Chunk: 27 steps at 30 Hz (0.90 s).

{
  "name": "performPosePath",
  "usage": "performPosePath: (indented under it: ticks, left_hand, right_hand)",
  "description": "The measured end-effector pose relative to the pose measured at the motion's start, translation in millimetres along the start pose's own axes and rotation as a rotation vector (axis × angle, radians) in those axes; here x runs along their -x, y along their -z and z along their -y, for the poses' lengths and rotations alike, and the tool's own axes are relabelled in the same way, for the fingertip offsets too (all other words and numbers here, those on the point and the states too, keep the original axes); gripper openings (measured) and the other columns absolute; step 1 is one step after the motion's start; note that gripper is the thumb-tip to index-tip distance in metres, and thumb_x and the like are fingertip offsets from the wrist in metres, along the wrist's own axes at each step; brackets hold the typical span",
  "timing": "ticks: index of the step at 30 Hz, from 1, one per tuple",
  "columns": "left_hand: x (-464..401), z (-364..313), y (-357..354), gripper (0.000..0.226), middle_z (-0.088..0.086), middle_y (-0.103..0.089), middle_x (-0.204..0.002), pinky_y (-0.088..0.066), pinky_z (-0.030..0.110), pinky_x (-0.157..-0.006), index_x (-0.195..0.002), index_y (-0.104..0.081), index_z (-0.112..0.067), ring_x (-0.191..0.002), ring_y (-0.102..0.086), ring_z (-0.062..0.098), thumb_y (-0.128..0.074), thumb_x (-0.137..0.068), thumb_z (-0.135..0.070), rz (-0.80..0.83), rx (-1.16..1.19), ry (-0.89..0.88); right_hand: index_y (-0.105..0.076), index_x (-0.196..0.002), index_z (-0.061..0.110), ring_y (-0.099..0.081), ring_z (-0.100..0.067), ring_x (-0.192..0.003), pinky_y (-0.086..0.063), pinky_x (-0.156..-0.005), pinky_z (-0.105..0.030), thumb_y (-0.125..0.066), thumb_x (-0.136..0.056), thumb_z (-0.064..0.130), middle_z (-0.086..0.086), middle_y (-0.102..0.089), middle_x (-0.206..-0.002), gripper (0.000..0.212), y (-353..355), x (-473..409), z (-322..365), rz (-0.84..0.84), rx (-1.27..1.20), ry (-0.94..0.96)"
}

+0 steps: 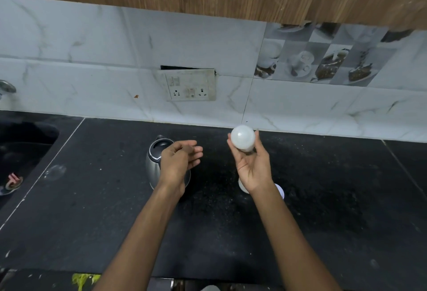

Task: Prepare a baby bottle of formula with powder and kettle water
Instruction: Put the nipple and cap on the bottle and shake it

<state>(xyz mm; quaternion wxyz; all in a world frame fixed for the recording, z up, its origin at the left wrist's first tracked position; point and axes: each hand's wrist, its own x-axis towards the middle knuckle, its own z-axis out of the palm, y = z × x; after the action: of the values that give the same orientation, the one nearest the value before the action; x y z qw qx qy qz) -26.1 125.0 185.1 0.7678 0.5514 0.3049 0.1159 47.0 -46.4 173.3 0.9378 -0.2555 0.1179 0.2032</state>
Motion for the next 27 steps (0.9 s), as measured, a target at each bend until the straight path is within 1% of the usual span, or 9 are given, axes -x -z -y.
performPosePath:
  ticks: [3,7,11,15,18,20,21,24,27]
  left_hand:
    - [2.3,-1.2,1.6,0.018,0.016,-0.079,-0.102,-0.063,0.030,-0.079,-0.111,-0.071,-0.003,-0.092,-0.076,0.025,-0.055,-0.103,0.000,0.018,-0.011,-0.007]
    - [1.0,-1.3,4.8,0.018,0.016,-0.078,-0.100,-0.062,0.032,-0.080,-0.110,-0.071,-0.003,-0.090,-0.075,0.024,-0.055,-0.102,0.002,-0.008,0.005,-0.013]
    - [0.5,-3.9,7.0,0.018,0.013,-0.079,-0.096,-0.062,0.033,-0.081,-0.110,-0.071,-0.003,-0.090,-0.076,0.025,-0.055,-0.102,0.002,-0.011,0.013,-0.018]
    - [0.7,-4.4,9.5,0.018,0.013,-0.079,-0.096,-0.063,0.032,-0.081,-0.110,-0.071,-0.003,-0.092,-0.075,0.026,-0.055,-0.103,0.001,-0.012,0.024,-0.021]
    - [0.1,-1.7,9.8,0.018,0.015,-0.079,-0.098,-0.063,0.032,-0.080,-0.110,-0.071,-0.003,-0.092,-0.075,0.026,-0.056,-0.103,0.001,-0.022,0.023,-0.022]
    - [0.6,-0.9,9.5,0.018,0.017,-0.080,-0.101,-0.063,0.030,-0.078,-0.110,-0.072,-0.003,-0.091,-0.076,0.026,-0.056,-0.103,0.001,-0.006,0.025,-0.021]
    - [1.2,-1.4,9.8,0.018,0.017,-0.080,-0.101,-0.063,0.030,-0.078,-0.110,-0.072,-0.003,-0.091,-0.076,0.026,-0.056,-0.103,0.001,0.002,0.022,-0.022]
    - [-0.3,2.0,13.1,0.018,0.014,-0.080,-0.096,-0.063,0.032,-0.079,-0.109,-0.072,-0.003,-0.092,-0.076,0.027,-0.056,-0.103,0.001,-0.018,0.030,-0.010]
    - [-0.1,1.3,14.1,0.018,0.014,-0.079,-0.096,-0.062,0.035,-0.082,-0.110,-0.072,-0.002,-0.090,-0.075,0.027,-0.056,-0.103,0.001,-0.019,0.036,-0.004]
  right_hand:
    - [-0.066,-0.117,-0.001,-0.074,-0.041,-0.103,-0.065,-0.084,-0.046,-0.060,-0.104,0.032,-0.025,-0.070,-0.118,0.036,0.1,3.5,1.4,0.019,-0.012,-0.049]
    - [-0.053,-0.144,-0.001,-0.070,-0.041,-0.115,-0.066,-0.079,-0.043,-0.068,-0.101,0.030,-0.022,-0.060,-0.141,0.055,1.1,2.8,-0.6,-0.032,-0.144,-0.074]
    - [-0.066,-0.122,0.000,-0.074,-0.041,-0.104,-0.066,-0.080,-0.044,-0.068,-0.098,0.031,-0.022,-0.072,-0.118,0.040,-3.0,7.7,-1.2,-0.008,-0.056,-0.017]
    - [-0.072,-0.109,0.002,-0.074,-0.040,-0.101,-0.066,-0.077,-0.044,-0.063,-0.100,0.032,-0.022,-0.073,-0.111,0.033,-7.3,16.3,-2.3,0.078,0.007,-0.036]
    - [-0.071,-0.110,0.002,-0.069,-0.041,-0.113,-0.066,-0.079,-0.045,-0.062,-0.102,0.031,-0.023,-0.069,-0.121,0.031,-11.7,20.8,-4.6,0.086,0.064,-0.021]
    - [-0.077,-0.103,0.002,-0.073,-0.040,-0.105,-0.066,-0.077,-0.044,-0.063,-0.100,0.032,-0.024,-0.071,-0.117,0.033,-11.5,20.0,-4.8,0.089,0.066,-0.059]
    - [-0.075,-0.107,0.001,-0.072,-0.041,-0.105,-0.067,-0.076,-0.043,-0.065,-0.098,0.033,-0.025,-0.070,-0.118,0.035,-12.6,21.2,-6.1,0.083,0.099,-0.074]
    - [-0.059,-0.132,-0.001,-0.061,-0.043,-0.127,-0.065,-0.082,-0.046,-0.071,-0.093,0.033,-0.028,-0.064,-0.133,0.054,-9.1,22.3,-9.7,0.079,0.172,-0.058]
    - [-0.060,-0.125,0.007,-0.068,-0.034,-0.116,-0.065,-0.083,-0.045,-0.070,-0.093,0.033,-0.018,-0.069,-0.119,0.043,-12.6,20.5,-7.5,0.059,0.293,-0.033]
